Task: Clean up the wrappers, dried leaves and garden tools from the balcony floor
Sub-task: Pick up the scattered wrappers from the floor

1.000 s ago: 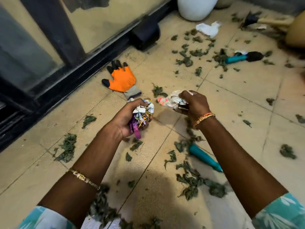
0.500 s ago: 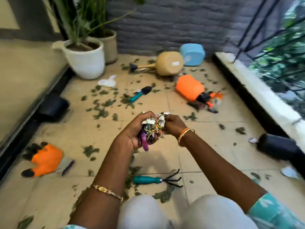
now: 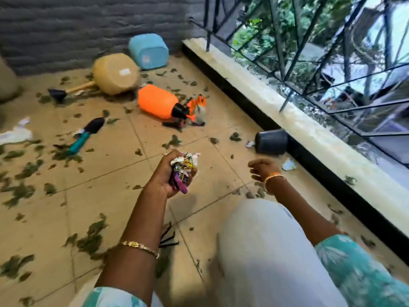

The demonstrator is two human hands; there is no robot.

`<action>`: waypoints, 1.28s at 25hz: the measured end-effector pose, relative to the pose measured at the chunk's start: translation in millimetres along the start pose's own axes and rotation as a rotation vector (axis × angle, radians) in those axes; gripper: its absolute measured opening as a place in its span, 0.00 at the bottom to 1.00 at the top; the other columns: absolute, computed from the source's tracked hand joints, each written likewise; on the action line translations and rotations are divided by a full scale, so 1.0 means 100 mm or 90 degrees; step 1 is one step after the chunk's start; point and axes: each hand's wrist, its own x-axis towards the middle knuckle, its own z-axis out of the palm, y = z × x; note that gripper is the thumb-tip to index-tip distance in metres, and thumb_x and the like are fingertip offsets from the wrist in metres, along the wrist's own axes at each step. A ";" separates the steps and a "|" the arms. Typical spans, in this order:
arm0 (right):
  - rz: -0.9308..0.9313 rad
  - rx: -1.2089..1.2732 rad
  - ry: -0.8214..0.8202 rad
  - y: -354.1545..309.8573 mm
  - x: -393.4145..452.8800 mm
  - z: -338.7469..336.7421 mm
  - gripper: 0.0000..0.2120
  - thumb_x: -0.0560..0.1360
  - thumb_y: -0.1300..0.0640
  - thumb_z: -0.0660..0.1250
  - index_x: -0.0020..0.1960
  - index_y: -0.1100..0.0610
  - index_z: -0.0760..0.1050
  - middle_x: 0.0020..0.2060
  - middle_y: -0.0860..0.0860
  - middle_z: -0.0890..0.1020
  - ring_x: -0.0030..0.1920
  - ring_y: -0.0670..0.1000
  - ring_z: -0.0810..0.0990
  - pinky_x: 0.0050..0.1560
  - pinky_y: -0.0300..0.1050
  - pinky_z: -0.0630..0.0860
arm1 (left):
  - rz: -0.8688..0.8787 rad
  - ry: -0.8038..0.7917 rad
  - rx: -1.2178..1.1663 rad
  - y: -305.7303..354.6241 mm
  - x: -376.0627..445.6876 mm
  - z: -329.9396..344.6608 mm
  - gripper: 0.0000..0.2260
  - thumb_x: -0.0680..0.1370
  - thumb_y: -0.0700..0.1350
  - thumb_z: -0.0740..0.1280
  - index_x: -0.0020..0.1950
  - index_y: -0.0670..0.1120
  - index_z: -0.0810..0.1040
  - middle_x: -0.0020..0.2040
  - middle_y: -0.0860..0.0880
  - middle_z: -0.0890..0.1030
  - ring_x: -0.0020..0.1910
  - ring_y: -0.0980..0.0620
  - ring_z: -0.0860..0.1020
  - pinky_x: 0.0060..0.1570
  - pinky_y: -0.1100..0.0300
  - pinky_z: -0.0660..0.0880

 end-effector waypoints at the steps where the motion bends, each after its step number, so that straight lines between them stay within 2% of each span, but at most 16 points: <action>1: 0.011 -0.019 0.058 0.17 0.25 -0.18 0.16 0.75 0.69 0.58 0.35 0.56 0.77 0.40 0.58 0.80 0.32 0.49 0.75 0.34 0.42 0.75 | -0.019 -0.001 0.010 -0.03 0.22 0.08 0.15 0.76 0.47 0.60 0.34 0.42 0.80 0.31 0.44 0.76 0.31 0.50 0.72 0.28 0.65 0.67; 3: 0.034 -0.090 0.166 0.49 0.65 -0.47 0.14 0.72 0.69 0.59 0.39 0.56 0.81 0.42 0.59 0.82 0.33 0.51 0.77 0.40 0.45 0.76 | -0.049 -0.008 0.027 -0.09 0.63 0.22 0.17 0.75 0.46 0.59 0.33 0.42 0.81 0.33 0.45 0.75 0.32 0.50 0.71 0.27 0.66 0.66; 5: 0.034 -0.187 0.246 0.71 1.04 -0.73 0.12 0.72 0.67 0.61 0.49 0.60 0.82 0.47 0.59 0.82 0.44 0.57 0.80 0.51 0.47 0.74 | -0.078 0.002 0.051 -0.18 1.07 0.35 0.13 0.75 0.46 0.60 0.41 0.41 0.80 0.34 0.44 0.75 0.31 0.49 0.73 0.27 0.66 0.67; 7: -0.006 -0.269 0.254 0.86 1.46 -0.94 0.13 0.71 0.64 0.65 0.54 0.62 0.79 0.53 0.62 0.80 0.55 0.62 0.77 0.58 0.48 0.71 | -0.107 0.012 0.079 -0.29 1.55 0.52 0.10 0.75 0.46 0.61 0.48 0.42 0.76 0.37 0.43 0.77 0.29 0.49 0.77 0.26 0.67 0.69; 11: -0.064 -0.454 0.266 1.04 2.23 -1.11 0.22 0.72 0.53 0.65 0.63 0.62 0.72 0.59 0.64 0.74 0.61 0.63 0.70 0.61 0.51 0.65 | -0.143 -0.006 0.127 -0.49 2.33 0.84 0.06 0.75 0.45 0.62 0.46 0.44 0.76 0.41 0.42 0.79 0.33 0.48 0.80 0.26 0.66 0.71; 16: -0.105 -0.478 0.315 1.17 2.71 -1.13 0.17 0.74 0.59 0.63 0.61 0.64 0.74 0.59 0.64 0.73 0.59 0.63 0.70 0.60 0.52 0.68 | -0.126 0.001 0.141 -0.64 2.92 0.96 0.07 0.75 0.45 0.63 0.49 0.45 0.76 0.40 0.43 0.82 0.33 0.48 0.81 0.27 0.65 0.73; 18: -0.135 -0.451 0.329 1.20 2.77 -1.17 0.15 0.74 0.61 0.64 0.59 0.63 0.76 0.56 0.62 0.75 0.57 0.62 0.72 0.57 0.50 0.70 | -0.119 -0.004 0.134 -0.73 3.05 0.96 0.11 0.71 0.46 0.65 0.51 0.43 0.77 0.42 0.42 0.81 0.33 0.47 0.81 0.27 0.65 0.73; 22: -0.175 -0.327 0.369 1.20 2.70 -1.31 0.08 0.71 0.63 0.68 0.49 0.60 0.80 0.45 0.57 0.81 0.45 0.52 0.78 0.46 0.42 0.73 | -0.125 -0.017 0.124 -0.89 3.13 1.11 0.12 0.73 0.45 0.64 0.52 0.41 0.78 0.43 0.41 0.80 0.34 0.47 0.80 0.27 0.64 0.74; 25: -0.150 -0.072 0.406 1.02 2.50 -1.33 0.06 0.69 0.65 0.69 0.43 0.55 0.79 0.36 0.50 0.81 0.35 0.41 0.76 0.41 0.36 0.75 | -0.109 -0.033 0.139 -0.89 3.20 1.25 0.18 0.67 0.46 0.67 0.54 0.40 0.77 0.43 0.42 0.81 0.35 0.48 0.81 0.27 0.64 0.74; 27: -0.165 0.088 0.419 0.85 2.28 -1.23 0.06 0.69 0.66 0.68 0.41 0.55 0.77 0.34 0.48 0.79 0.33 0.40 0.75 0.38 0.33 0.74 | -0.097 -0.031 0.136 -0.87 3.21 1.30 0.16 0.70 0.46 0.66 0.54 0.40 0.78 0.43 0.42 0.81 0.34 0.48 0.81 0.27 0.64 0.74; 29: -0.194 0.188 0.378 0.66 2.09 -1.01 0.08 0.71 0.66 0.64 0.39 0.54 0.73 0.34 0.50 0.76 0.32 0.42 0.75 0.36 0.34 0.74 | -0.093 -0.017 0.120 -0.86 3.20 1.30 0.13 0.75 0.45 0.62 0.55 0.40 0.77 0.43 0.42 0.81 0.33 0.48 0.81 0.27 0.65 0.73; 32: -0.197 0.236 0.191 0.47 2.00 -0.50 0.12 0.76 0.71 0.54 0.39 0.57 0.70 0.35 0.51 0.72 0.29 0.40 0.74 0.30 0.35 0.74 | -0.081 -0.007 0.094 -0.85 3.14 1.24 0.15 0.76 0.46 0.61 0.59 0.40 0.76 0.44 0.42 0.81 0.34 0.48 0.81 0.28 0.64 0.73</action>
